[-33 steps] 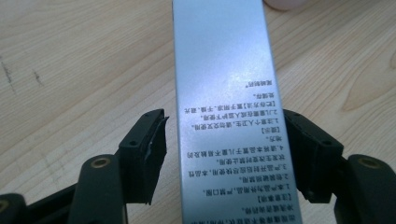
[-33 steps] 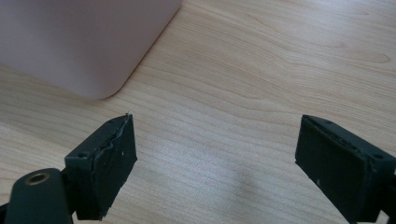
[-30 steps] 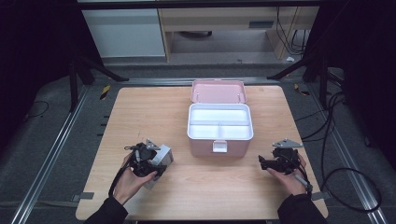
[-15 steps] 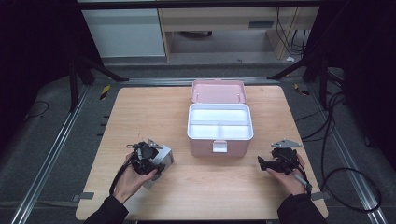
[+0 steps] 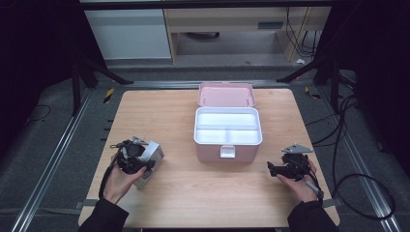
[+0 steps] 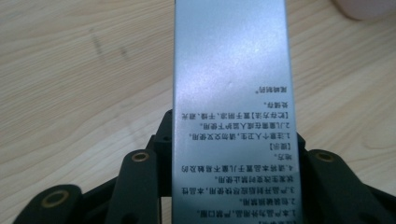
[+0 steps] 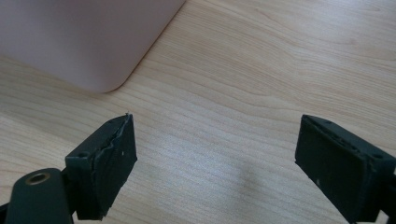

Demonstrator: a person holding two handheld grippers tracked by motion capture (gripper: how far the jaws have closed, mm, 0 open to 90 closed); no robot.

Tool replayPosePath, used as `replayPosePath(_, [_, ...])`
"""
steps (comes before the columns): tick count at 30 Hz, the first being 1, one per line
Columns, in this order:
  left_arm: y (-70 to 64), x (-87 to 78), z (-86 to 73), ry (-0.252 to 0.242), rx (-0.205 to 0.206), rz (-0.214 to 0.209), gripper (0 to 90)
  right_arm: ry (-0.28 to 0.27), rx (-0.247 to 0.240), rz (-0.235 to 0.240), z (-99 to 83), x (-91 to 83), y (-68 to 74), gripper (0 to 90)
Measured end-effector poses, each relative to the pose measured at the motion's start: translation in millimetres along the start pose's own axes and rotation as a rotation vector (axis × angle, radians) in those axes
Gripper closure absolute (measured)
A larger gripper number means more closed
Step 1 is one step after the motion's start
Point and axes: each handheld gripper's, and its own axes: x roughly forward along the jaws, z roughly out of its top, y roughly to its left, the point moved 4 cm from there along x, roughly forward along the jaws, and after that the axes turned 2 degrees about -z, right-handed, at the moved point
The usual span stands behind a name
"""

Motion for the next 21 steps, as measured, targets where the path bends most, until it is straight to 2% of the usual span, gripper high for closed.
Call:
replayPosePath(3, [14.2, 2.4, -5.2, 0.008, -0.035, 0.034, 55.6, 0.002, -0.002, 0.003, -0.1, 0.0, 0.3, 12.9])
replayPosePath(6, [26.6, 7.7, -12.2, 0.034, -0.073, 0.048, 55.6, 0.0, 0.0, 0.002, 0.0, 0.1, 0.1, 12.7])
replayPosePath(11, [29.9, 13.1, -15.6, 0.058, -0.087, 0.052, 54.8, -0.006, 0.004, 0.002, 0.2, -0.6, -0.6, 12.6])
replayPosePath(15, [30.3, 13.2, -15.7, 0.048, -0.09, 0.051, 53.1, -0.008, 0.007, 0.003, 0.3, -1.4, -0.8, 12.6])
replayPosePath(16, [30.1, 12.9, -15.6, 0.048, -0.09, 0.049, 46.8, -0.011, 0.007, 0.002, 0.6, -1.8, -1.1, 12.7])
replayPosePath(19, [28.4, 8.6, -12.7, 0.027, -0.086, 0.055, 42.8, -0.022, 0.008, 0.005, 2.2, -3.4, -1.5, 12.9])
replayPosePath(21, [27.1, 1.9, -9.1, -0.009, -0.083, 0.075, 41.2, -0.044, 0.014, 0.007, 5.1, -6.6, -1.9, 14.5])
